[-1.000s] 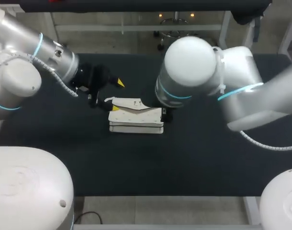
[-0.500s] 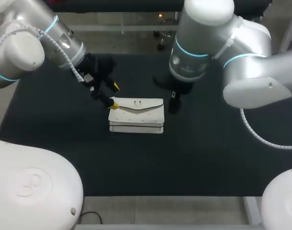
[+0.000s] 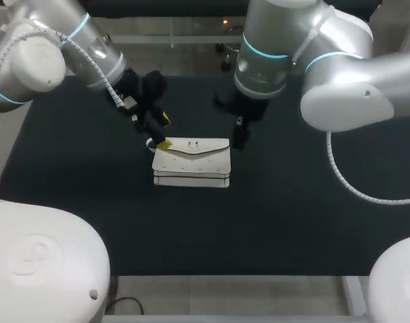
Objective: Pick up the bag, open it, inspect its contents, close it, and place it on the opposite side
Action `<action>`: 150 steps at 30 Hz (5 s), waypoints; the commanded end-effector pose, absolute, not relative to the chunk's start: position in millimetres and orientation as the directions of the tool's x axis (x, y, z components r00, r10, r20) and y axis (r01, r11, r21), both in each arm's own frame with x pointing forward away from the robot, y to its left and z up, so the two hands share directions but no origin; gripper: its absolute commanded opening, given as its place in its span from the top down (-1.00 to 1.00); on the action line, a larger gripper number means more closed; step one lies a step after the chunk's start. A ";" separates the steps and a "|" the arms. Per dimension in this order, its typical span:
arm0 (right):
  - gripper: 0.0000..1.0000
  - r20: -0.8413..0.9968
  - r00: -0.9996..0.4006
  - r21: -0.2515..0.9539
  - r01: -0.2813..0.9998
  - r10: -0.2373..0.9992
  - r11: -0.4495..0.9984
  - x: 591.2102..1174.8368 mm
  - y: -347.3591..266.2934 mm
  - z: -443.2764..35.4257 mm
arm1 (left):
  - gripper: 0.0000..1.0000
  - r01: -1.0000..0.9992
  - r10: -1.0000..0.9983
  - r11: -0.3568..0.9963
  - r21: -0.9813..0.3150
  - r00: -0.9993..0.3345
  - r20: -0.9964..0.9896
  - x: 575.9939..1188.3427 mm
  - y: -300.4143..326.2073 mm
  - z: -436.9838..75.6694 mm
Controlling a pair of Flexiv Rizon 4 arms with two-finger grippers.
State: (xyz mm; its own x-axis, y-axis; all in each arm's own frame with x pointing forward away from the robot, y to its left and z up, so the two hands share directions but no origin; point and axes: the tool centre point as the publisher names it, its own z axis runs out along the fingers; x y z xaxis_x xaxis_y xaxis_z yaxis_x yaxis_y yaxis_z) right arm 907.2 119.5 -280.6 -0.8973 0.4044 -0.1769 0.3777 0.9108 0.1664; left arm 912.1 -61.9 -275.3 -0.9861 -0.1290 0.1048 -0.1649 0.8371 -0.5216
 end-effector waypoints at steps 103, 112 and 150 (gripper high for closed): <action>-0.48 0.925 0.089 -0.125 0.989 0.369 0.075 933.1 163.9 -358.9 | -0.45 -0.980 -0.316 -0.185 0.069 0.126 0.940 929.9 -41.6 -338.9; -0.59 0.927 0.100 -0.138 0.987 0.361 0.079 933.8 171.1 -365.4 | -0.19 -0.982 -0.308 -0.176 0.064 0.117 0.944 931.3 -50.4 -346.8; -1.00 0.929 0.107 -0.130 0.991 0.354 0.041 929.2 177.9 -371.9 | -1.00 -0.974 -0.338 -0.221 0.046 0.121 0.933 934.0 -46.2 -356.6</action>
State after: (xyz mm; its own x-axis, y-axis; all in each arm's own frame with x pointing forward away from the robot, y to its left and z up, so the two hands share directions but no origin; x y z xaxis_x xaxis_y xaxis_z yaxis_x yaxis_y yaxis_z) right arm 931.3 178.1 -371.3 0.1075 0.3554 0.9285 0.9901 0.0466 -0.1325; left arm 935.8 -46.4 -354.2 0.1218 -0.3436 0.9312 -0.9755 -0.2145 0.0485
